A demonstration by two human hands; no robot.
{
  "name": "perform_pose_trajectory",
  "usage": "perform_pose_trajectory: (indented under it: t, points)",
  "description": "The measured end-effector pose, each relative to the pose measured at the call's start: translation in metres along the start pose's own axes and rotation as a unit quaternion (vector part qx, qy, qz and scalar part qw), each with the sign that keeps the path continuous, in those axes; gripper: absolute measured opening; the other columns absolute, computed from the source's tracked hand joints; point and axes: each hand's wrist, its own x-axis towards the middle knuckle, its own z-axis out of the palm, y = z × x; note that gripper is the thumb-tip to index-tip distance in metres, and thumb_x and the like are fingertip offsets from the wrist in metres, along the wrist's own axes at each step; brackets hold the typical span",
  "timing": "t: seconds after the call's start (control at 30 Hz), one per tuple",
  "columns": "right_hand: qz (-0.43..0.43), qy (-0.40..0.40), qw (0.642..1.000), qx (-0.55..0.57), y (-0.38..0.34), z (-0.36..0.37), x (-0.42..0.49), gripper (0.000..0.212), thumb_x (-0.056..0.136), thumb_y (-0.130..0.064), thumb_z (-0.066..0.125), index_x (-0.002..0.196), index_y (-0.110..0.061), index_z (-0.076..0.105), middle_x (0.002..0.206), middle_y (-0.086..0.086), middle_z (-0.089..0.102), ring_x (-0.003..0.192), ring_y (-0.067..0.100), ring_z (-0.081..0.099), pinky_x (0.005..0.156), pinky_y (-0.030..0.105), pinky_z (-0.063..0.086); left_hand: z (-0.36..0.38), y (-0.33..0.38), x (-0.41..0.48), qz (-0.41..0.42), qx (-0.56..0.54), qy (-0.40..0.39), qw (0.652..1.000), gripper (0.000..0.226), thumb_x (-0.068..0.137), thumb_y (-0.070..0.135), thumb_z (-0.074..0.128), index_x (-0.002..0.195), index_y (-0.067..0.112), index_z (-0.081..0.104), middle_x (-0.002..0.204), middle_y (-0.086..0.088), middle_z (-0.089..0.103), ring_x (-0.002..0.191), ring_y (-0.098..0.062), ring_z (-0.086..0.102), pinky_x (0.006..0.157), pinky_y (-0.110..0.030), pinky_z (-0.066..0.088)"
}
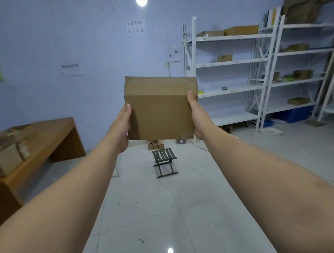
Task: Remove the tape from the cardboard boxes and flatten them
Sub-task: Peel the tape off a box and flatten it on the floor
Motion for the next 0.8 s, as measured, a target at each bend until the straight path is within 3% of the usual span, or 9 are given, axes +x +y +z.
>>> perform_pose_trajectory:
  t: [0.1,0.2,0.3,0.43,0.6,0.63,0.73,0.8]
  points:
    - [0.016,0.011,1.000,0.003,0.007,0.009,0.012,0.087,0.077,-0.082,0.046,0.149,-0.033,0.036,0.152,-0.001,0.041,0.140,0.028,0.038,0.113,0.060,0.028,-0.003,0.001,0.009,-0.014,-0.024,0.007,1.000,0.036,0.093,0.063,0.036,0.121,0.044,0.048,0.101,0.030,0.055,0.097,0.002,0.054,0.076,-0.029,0.052]
    - [0.020,0.011,1.000,0.009,0.018,0.011,0.027,0.087,0.076,-0.082,0.047,0.148,-0.034,0.038,0.151,-0.002,0.043,0.138,0.027,0.040,0.113,0.059,0.030,-0.011,-0.009,0.026,-0.035,-0.043,0.012,0.998,0.037,0.090,0.067,0.034,0.108,0.044,0.055,0.110,0.025,0.055,0.109,-0.005,0.052,0.082,-0.036,0.052]
    - [0.023,0.018,1.000,0.001,0.031,0.009,0.050,0.087,0.074,-0.084,0.049,0.145,-0.035,0.043,0.148,-0.003,0.047,0.136,0.025,0.043,0.112,0.055,0.034,-0.014,-0.025,0.049,-0.044,-0.050,0.010,0.998,0.043,0.088,0.070,0.034,0.108,0.046,0.063,0.114,0.027,0.054,0.115,-0.010,0.049,0.078,-0.038,0.053]
    - [0.016,0.022,0.999,-0.043,0.039,0.001,0.101,0.091,0.070,-0.088,0.045,0.145,-0.036,0.043,0.148,-0.005,0.046,0.138,0.024,0.041,0.114,0.052,0.032,-0.005,-0.042,0.087,-0.049,-0.037,0.013,0.998,0.032,0.092,0.063,0.036,0.115,0.049,0.053,0.114,0.027,0.053,0.116,-0.012,0.046,0.071,-0.034,0.051]
    - [-0.028,-0.028,0.998,-0.047,0.026,-0.007,0.182,0.105,0.062,-0.093,0.043,0.149,-0.033,0.036,0.152,-0.003,0.042,0.141,0.023,0.036,0.116,0.052,0.028,0.006,-0.044,0.155,-0.034,-0.041,0.025,0.998,0.028,0.092,0.064,0.035,0.109,0.054,0.055,0.122,0.024,0.053,0.122,-0.020,0.045,0.097,-0.046,0.042]
    - [-0.037,-0.044,0.997,-0.043,0.025,-0.010,0.199,0.108,0.061,-0.091,0.043,0.150,-0.032,0.035,0.153,-0.003,0.040,0.141,0.022,0.035,0.117,0.052,0.027,0.010,-0.046,0.168,-0.035,-0.044,0.032,0.998,0.026,0.092,0.064,0.036,0.102,0.056,0.059,0.115,0.027,0.057,0.119,-0.018,0.048,0.096,-0.045,0.042]
    - [-0.034,-0.072,0.996,-0.037,0.025,-0.018,0.250,0.104,0.066,-0.089,0.041,0.151,-0.030,0.033,0.154,-0.004,0.038,0.143,0.020,0.034,0.118,0.051,0.026,0.026,-0.051,0.211,-0.034,-0.053,0.054,0.997,0.026,0.092,0.063,0.037,0.090,0.053,0.061,0.100,0.029,0.061,0.103,-0.010,0.054,0.072,-0.032,0.047]
    - [-0.023,-0.078,0.996,-0.026,0.026,-0.026,0.284,0.094,0.076,-0.085,0.038,0.151,-0.029,0.034,0.153,-0.003,0.039,0.142,0.020,0.034,0.118,0.051,0.026,0.037,-0.054,0.241,-0.034,-0.054,0.065,0.996,0.027,0.092,0.063,0.036,0.092,0.050,0.060,0.103,0.026,0.061,0.104,-0.011,0.055,0.072,-0.032,0.048]
